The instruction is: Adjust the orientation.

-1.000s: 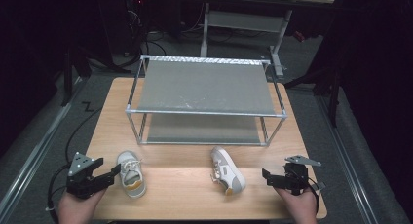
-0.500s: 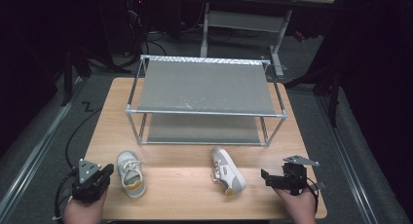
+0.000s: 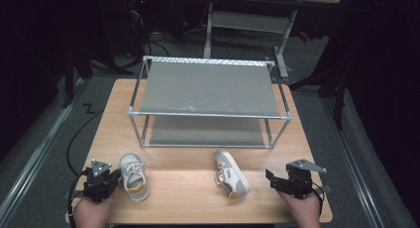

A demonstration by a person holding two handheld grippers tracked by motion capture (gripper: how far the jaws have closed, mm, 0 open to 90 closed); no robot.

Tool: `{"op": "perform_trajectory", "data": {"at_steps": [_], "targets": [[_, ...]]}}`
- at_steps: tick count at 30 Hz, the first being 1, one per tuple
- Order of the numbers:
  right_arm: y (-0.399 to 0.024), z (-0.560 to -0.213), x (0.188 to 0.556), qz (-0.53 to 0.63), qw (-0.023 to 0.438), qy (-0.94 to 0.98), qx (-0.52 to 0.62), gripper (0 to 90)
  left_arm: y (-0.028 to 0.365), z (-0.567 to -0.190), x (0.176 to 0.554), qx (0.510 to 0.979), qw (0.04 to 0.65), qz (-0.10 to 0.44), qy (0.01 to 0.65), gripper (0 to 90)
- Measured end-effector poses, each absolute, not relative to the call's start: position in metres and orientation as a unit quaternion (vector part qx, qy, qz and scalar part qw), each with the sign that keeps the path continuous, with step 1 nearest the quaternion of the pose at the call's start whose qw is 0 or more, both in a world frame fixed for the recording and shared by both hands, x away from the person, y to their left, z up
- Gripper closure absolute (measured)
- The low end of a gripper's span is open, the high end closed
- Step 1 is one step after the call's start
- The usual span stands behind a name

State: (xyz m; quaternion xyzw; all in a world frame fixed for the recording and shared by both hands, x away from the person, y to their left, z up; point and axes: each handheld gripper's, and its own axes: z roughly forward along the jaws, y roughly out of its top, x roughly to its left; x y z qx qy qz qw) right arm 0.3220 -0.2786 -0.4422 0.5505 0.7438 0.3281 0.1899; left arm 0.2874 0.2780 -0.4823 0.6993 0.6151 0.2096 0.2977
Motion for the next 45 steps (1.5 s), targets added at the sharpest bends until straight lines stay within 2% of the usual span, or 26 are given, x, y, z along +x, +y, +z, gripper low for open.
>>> {"op": "perform_trajectory", "data": {"at_steps": [5,11,15,16,17,23,26,31,34,37,38,39,42,45], "targets": [[-0.276,-0.444,0.320,0.327,0.198,0.745,0.547,21.6,0.268,-0.483,0.289,0.709,0.311,0.196,0.602,89.9],[-0.274,-0.446,0.319,0.334,0.203,0.741,0.546,31.3,0.242,-0.485,0.298,0.716,0.329,0.184,0.587,90.0],[-0.273,-0.454,0.316,0.341,0.193,0.747,0.537,43.7,0.219,-0.488,0.305,0.732,0.339,0.161,0.569,90.0],[-0.272,-0.455,0.316,0.343,0.189,0.752,0.530,49.3,0.211,-0.486,0.305,0.743,0.334,0.174,0.553,89.5],[-0.272,-0.455,0.316,0.343,0.189,0.752,0.530,49.3,0.211,-0.486,0.305,0.743,0.334,0.174,0.553,88.4],[-0.268,-0.446,0.311,0.364,0.209,0.756,0.502,65.3,0.231,-0.481,0.299,0.743,0.336,0.189,0.548,86.6],[-0.261,-0.444,0.308,0.365,0.231,0.764,0.480,68.5,0.242,-0.480,0.296,0.737,0.324,0.195,0.560,86.4],[-0.244,-0.440,0.309,0.379,0.225,0.774,0.454,71.9,0.251,-0.477,0.290,0.721,0.330,0.206,0.574,79.6],[-0.224,-0.436,0.315,0.395,0.228,0.775,0.438,67.6,0.254,-0.476,0.280,0.712,0.338,0.194,0.584,78.3],[-0.212,-0.435,0.318,0.405,0.214,0.780,0.426,72.1,0.253,-0.477,0.276,0.717,0.333,0.196,0.581,81.6],[-0.201,-0.435,0.319,0.407,0.216,0.788,0.410,78.6,0.251,-0.479,0.273,0.719,0.331,0.194,0.579,84.0],[-0.201,-0.435,0.319,0.407,0.216,0.788,0.410,78.6,0.251,-0.479,0.273,0.719,0.331,0.194,0.579,85.8],[-0.189,-0.435,0.316,0.410,0.204,0.801,0.385,88.7,0.250,-0.478,0.270,0.723,0.333,0.192,0.574,86.7],[-0.187,-0.434,0.315,0.411,0.199,0.805,0.378,89.6,0.252,-0.475,0.266,0.718,0.343,0.196,0.573,87.0]]}}
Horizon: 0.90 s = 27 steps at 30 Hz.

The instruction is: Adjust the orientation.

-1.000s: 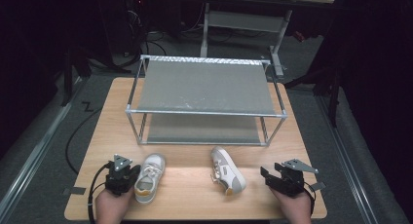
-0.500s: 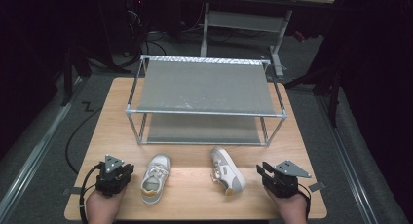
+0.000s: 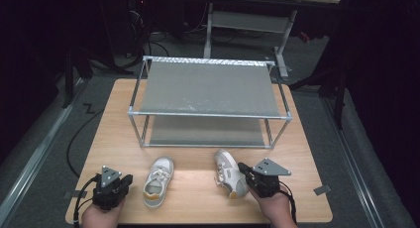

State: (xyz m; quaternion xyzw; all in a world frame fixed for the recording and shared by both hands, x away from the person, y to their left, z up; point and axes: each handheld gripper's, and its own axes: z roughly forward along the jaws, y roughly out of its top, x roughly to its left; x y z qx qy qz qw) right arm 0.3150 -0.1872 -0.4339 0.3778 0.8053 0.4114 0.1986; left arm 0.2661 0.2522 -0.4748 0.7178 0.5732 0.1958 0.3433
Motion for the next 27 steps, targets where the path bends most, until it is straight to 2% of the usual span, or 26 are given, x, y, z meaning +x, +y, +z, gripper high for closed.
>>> {"op": "perform_trajectory", "data": {"at_steps": [5,12,27], "targets": [[-0.184,-0.438,0.313,0.401,0.187,0.817,0.370,89.8,0.258,-0.475,0.266,0.713,0.349,0.191,0.577,86.5],[-0.188,-0.439,0.313,0.399,0.194,0.813,0.376,89.8,0.257,-0.474,0.267,0.713,0.351,0.193,0.575,84.8],[-0.231,-0.454,0.341,0.365,0.211,0.781,0.461,89.8,0.255,-0.481,0.269,0.727,0.330,0.193,0.569,85.2]]}}
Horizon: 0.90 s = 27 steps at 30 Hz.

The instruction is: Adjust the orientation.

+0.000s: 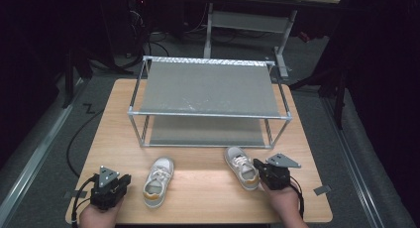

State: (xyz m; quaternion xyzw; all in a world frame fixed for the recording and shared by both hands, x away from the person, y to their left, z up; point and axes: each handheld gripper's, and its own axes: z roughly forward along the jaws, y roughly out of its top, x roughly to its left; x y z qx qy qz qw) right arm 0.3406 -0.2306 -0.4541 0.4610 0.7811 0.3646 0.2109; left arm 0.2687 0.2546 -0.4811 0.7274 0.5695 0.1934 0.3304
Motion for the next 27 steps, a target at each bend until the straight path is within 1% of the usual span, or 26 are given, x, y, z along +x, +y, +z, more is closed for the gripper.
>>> {"op": "perform_trajectory", "data": {"at_steps": [7,11,15,16,22,27], "targets": [[-0.241,-0.453,0.340,0.368,0.212,0.772,0.472,89.8,0.244,-0.487,0.271,0.747,0.317,0.181,0.556,86.0],[-0.242,-0.454,0.337,0.366,0.213,0.773,0.472,89.8,0.232,-0.489,0.271,0.766,0.313,0.165,0.537,86.1],[-0.247,-0.452,0.332,0.369,0.215,0.768,0.476,89.7,0.217,-0.489,0.274,0.783,0.312,0.160,0.514,86.4],[-0.249,-0.452,0.330,0.370,0.216,0.768,0.477,89.7,0.214,-0.489,0.275,0.786,0.310,0.162,0.510,89.2],[-0.258,-0.452,0.321,0.363,0.222,0.765,0.483,89.7,0.204,-0.489,0.281,0.789,0.324,0.143,0.501,89.4],[-0.266,-0.450,0.315,0.362,0.228,0.759,0.491,89.7,0.190,-0.489,0.286,0.799,0.328,0.140,0.484,89.5]]}}
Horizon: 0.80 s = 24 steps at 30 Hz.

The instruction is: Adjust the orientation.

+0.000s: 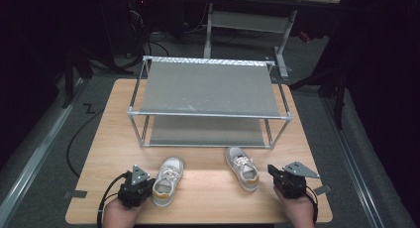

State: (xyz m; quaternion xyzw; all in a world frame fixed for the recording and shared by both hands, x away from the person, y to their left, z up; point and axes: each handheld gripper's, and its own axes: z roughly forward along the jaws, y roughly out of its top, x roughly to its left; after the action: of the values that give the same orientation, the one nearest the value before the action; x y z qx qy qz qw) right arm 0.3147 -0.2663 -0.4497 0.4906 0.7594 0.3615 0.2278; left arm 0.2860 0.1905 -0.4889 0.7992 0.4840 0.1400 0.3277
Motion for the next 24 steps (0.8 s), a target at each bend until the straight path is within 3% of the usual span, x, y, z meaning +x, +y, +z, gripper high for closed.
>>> {"op": "perform_trajectory", "data": {"at_steps": [10,14,24], "targets": [[-0.270,-0.451,0.307,0.354,0.226,0.760,0.496,89.7,0.160,-0.488,0.287,0.811,0.338,0.122,0.461,89.8],[-0.271,-0.450,0.305,0.356,0.229,0.758,0.496,89.7,0.165,-0.485,0.281,0.804,0.337,0.132,0.472,82.2],[-0.261,-0.452,0.314,0.359,0.218,0.766,0.486,89.7,0.164,-0.477,0.264,0.797,0.352,0.130,0.474,83.8]]}}
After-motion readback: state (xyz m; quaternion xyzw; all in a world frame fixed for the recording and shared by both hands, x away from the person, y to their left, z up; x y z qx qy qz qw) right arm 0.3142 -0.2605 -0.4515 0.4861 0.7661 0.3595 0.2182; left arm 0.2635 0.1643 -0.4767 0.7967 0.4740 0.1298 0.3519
